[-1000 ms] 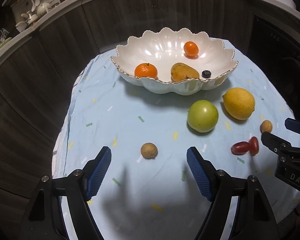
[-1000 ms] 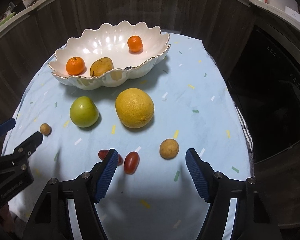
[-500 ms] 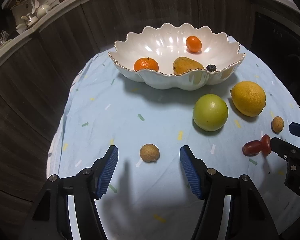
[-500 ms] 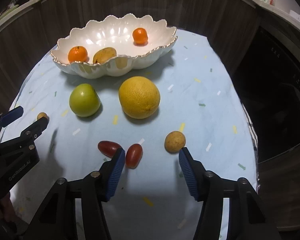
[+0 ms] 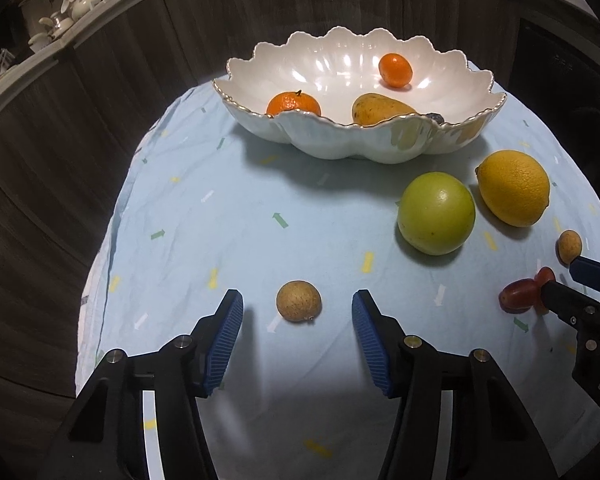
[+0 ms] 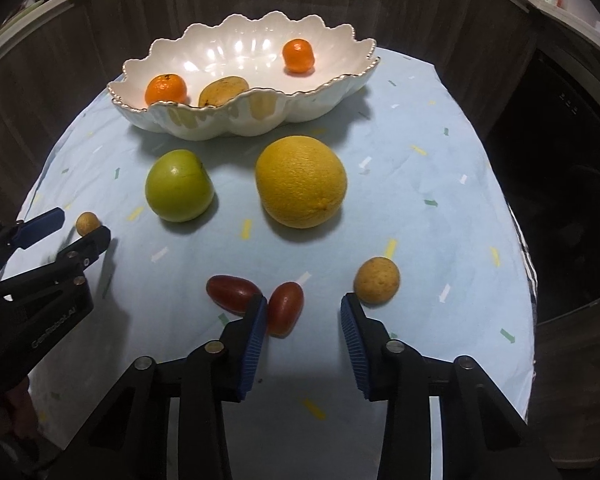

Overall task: Organize fruits
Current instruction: 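Grasp the brown longan with the left tool while the right tool grasps a red grape tomato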

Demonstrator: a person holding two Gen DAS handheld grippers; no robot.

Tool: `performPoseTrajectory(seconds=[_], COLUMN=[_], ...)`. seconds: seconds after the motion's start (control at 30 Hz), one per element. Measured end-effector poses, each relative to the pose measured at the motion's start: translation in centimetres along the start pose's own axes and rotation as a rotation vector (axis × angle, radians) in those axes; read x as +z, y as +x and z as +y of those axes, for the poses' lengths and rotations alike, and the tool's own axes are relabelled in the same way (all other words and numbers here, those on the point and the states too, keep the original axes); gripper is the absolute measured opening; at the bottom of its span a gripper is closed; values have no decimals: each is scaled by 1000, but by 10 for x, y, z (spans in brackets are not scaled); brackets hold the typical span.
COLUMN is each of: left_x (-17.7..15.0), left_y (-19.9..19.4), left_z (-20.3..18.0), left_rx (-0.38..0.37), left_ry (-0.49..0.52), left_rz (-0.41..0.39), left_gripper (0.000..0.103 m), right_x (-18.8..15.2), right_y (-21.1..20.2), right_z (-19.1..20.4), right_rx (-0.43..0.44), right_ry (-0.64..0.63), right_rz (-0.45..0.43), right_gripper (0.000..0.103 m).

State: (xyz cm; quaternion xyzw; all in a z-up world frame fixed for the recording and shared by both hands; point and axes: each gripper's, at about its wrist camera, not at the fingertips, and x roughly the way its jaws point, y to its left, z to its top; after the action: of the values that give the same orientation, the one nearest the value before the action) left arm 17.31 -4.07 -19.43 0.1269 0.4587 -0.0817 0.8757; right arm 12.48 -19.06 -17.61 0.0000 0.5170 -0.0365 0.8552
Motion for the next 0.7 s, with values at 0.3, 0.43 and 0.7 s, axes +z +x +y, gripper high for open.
performPoseTrajectory(seconds=[0.3,0.43,0.7], left_x=[2,2,2], left_y=[9,10,9], left_z=[1,1,0], left_rx=[-22,-35,-46], left_ry=[-19,-22,-17], left_rz=[19,17,14], left_gripper=[50,43,24], right_x=[2,2,3], right_y=[8,12,14], right_z=[3,0,-1], right_rx=[43,53,62], right_ry=[2,23,27], right_rz=[16,27,29], right_gripper=[23,20,18])
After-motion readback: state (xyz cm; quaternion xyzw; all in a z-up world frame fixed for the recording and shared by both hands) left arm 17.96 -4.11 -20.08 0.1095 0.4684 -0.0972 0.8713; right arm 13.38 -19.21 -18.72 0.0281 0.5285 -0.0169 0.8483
